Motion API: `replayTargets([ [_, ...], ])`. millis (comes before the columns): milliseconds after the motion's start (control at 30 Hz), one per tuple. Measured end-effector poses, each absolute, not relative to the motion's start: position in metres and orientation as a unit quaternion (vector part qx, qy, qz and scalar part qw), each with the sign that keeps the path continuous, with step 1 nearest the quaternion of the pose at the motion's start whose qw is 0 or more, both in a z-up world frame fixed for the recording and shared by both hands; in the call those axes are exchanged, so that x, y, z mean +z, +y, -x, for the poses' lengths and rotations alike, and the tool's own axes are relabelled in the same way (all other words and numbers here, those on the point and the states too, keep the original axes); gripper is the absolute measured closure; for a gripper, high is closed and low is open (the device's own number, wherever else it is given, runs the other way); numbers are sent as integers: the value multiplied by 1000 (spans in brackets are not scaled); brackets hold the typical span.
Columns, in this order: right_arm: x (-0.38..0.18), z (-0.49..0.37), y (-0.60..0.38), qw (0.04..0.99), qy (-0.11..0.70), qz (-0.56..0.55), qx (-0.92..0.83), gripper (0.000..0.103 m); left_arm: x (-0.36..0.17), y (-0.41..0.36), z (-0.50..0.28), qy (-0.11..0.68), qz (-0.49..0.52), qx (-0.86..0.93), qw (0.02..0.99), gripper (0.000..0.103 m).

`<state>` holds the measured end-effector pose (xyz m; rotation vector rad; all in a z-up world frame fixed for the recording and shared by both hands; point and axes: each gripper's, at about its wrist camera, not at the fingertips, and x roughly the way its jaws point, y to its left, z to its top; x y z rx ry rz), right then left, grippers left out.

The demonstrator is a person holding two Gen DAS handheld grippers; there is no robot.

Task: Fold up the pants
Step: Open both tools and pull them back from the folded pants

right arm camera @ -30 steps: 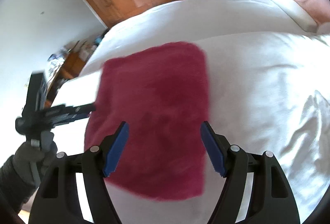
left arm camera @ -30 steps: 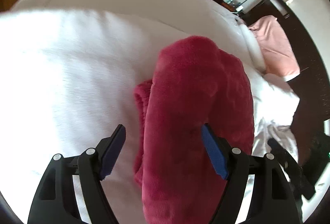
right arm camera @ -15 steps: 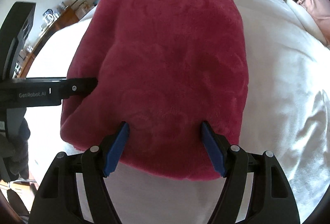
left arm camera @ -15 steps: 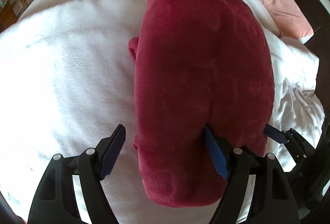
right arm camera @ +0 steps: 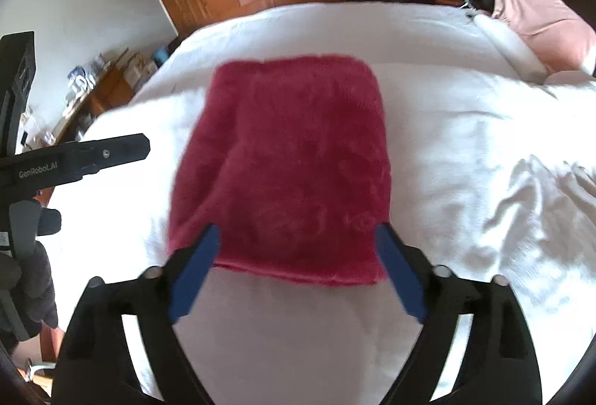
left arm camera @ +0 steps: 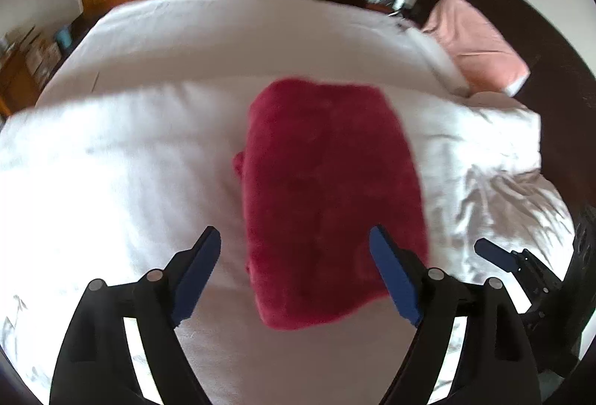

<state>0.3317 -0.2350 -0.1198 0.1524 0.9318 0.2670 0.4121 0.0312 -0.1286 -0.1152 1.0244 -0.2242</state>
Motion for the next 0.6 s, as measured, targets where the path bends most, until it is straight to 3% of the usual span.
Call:
replayTargets([
  [67,-104,-315,-234,888,436,-68,127,8,-112,28,-401,463,56,-130,875,5],
  [367,-47,-276,-243,909,405,-58,75,6,-60,0,-363,398,-23,-166,902,5],
  [600,-17,-259,-247,923,376,-49,61,3,-36,-5,-350,374,-54,-97,921,5],
])
